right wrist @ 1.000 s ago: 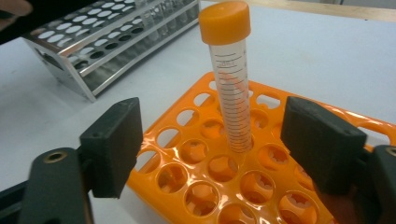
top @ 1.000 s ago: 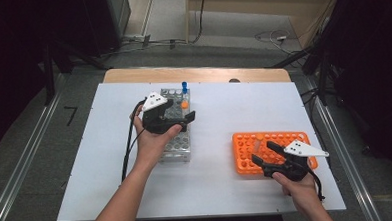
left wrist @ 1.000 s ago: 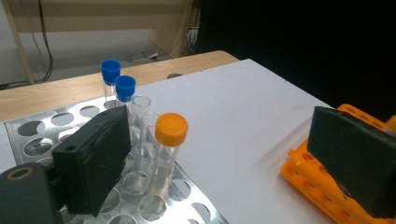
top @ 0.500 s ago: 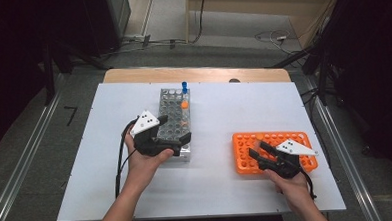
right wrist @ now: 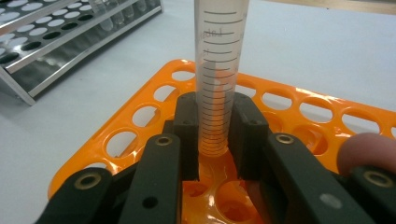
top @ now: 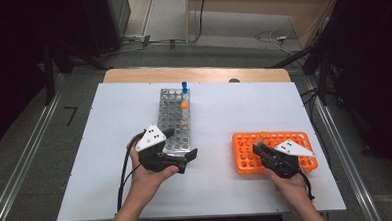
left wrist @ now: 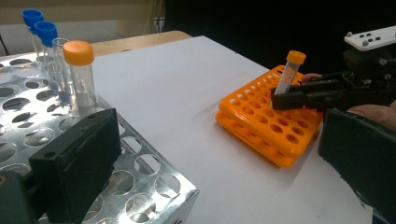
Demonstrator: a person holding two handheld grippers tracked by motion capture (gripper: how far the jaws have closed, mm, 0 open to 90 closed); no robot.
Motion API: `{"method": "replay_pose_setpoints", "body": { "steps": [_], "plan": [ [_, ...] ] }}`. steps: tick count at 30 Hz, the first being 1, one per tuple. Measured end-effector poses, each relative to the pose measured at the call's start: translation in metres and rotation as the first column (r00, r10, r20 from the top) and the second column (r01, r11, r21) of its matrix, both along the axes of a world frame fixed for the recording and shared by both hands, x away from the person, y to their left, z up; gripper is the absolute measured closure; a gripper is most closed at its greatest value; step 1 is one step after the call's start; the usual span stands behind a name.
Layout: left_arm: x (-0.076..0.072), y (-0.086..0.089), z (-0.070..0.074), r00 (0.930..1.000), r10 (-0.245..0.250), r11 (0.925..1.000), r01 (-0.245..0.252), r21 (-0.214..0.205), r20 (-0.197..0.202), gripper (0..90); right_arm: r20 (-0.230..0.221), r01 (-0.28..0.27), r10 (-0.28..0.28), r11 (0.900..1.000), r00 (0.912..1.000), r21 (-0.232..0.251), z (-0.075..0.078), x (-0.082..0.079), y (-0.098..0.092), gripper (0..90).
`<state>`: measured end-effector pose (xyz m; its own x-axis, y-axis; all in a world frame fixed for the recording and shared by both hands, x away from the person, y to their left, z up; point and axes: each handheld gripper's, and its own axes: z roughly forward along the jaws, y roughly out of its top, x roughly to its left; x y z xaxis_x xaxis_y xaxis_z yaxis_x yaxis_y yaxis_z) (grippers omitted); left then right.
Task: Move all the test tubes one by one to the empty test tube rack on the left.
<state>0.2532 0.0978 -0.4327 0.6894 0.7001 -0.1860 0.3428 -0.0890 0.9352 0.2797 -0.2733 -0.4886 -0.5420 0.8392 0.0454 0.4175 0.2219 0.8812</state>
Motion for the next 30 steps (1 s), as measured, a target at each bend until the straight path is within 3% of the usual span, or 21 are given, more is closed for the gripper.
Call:
{"method": "replay_pose_setpoints", "body": {
  "steps": [16, 18, 24, 30],
  "plan": [
    [-0.004, -0.016, 0.0, 0.9993, -0.038, 0.9992, 0.038, -0.009, -0.005, 0.0, 0.075, -0.016, 0.013, 0.9994, 0.9971, 0.03, 0.016, -0.008, -0.004, 73.3],
    [-0.005, -0.019, 0.001, 0.9989, -0.047, 0.9988, 0.047, -0.01, -0.002, 0.4, 0.082, -0.033, 0.03, 0.9987, 0.9962, 0.04, 0.02, -0.011, -0.003, 73.3],
    [-0.007, -0.033, 0.006, 0.9955, -0.094, 0.9953, 0.094, -0.023, 0.012, 4.5, 0.103, -0.12, 0.119, 0.9927, 0.9875, 0.008, 0.026, -0.024, 0.015, 73.3],
    [-0.011, -0.052, 0.006, 0.9849, -0.171, 0.9851, 0.171, -0.012, 0.026, 15.0, 0.085, -0.228, 0.228, 0.9736, 0.9701, -0.003, 0.028, -0.04, 0.041, 73.3]
  ]
}}
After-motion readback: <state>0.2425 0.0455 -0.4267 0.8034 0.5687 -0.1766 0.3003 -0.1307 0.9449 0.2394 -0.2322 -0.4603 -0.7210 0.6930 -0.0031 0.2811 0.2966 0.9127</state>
